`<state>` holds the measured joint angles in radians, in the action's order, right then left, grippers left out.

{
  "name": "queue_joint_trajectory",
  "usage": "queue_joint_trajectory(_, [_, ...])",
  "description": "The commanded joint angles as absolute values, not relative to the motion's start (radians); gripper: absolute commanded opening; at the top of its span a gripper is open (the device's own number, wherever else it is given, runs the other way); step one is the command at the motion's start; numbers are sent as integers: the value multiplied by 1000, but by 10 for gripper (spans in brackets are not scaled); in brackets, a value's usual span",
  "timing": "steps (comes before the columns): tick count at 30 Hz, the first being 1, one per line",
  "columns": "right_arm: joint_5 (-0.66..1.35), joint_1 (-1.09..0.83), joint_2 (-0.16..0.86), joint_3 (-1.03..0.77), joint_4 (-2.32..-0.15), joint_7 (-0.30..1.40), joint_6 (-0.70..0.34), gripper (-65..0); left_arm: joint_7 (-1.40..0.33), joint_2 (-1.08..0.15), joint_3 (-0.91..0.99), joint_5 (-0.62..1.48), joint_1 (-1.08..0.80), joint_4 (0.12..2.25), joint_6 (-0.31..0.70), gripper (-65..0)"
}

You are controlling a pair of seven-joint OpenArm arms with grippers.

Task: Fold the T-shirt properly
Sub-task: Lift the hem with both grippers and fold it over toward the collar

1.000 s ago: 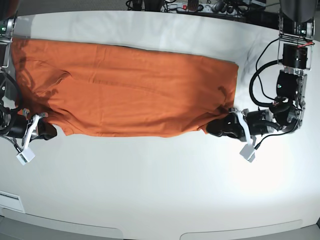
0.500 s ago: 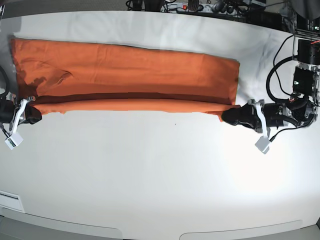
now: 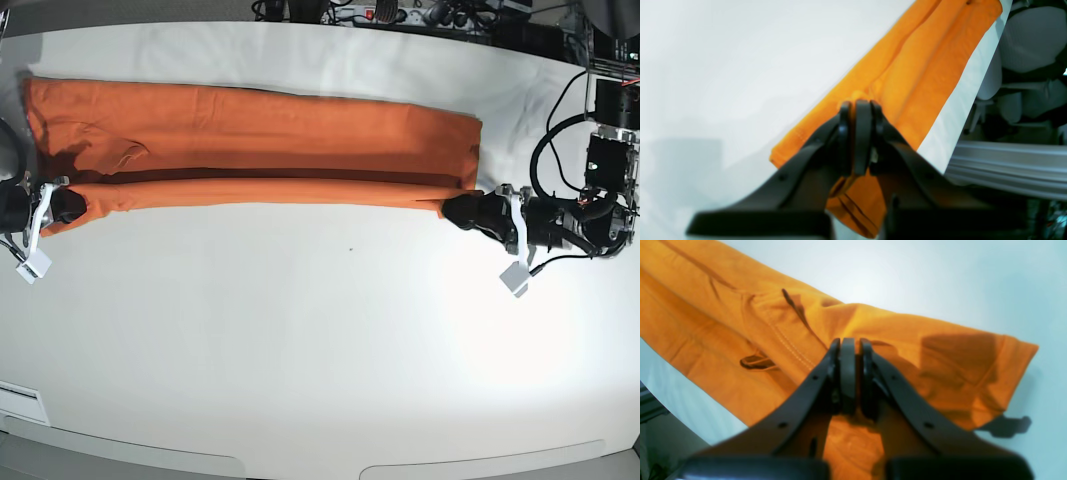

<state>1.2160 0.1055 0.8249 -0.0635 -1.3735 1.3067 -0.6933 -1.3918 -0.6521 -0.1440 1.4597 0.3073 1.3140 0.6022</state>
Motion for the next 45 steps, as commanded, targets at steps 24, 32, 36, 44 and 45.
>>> queue_joint_trajectory(24, [1016,30,825,-80,-1386,1091,-698,-650,-1396,-717,-136,1484,242,1414,530,-650])
queue_joint_trajectory(32, [1016,25,820,-80,-1386,1091,-680,-650,-1396,-717,-136,1484,147,1490,606,-650])
queue_joint_trajectory(36, [1016,25,820,-80,-1386,1091,-681,-650,-1396,-717,-136,1483,144,1489,614,-650])
queue_joint_trajectory(44, [1049,28,838,-80,-1386,1104,-698,-300,-1396,-718,-136,1484,142,1490,580,-290])
queue_joint_trajectory(45, [1077,28,849,-80,-1388,1103,-698,-302,-1396,-720,-136,1484,142,1490,580,-290])
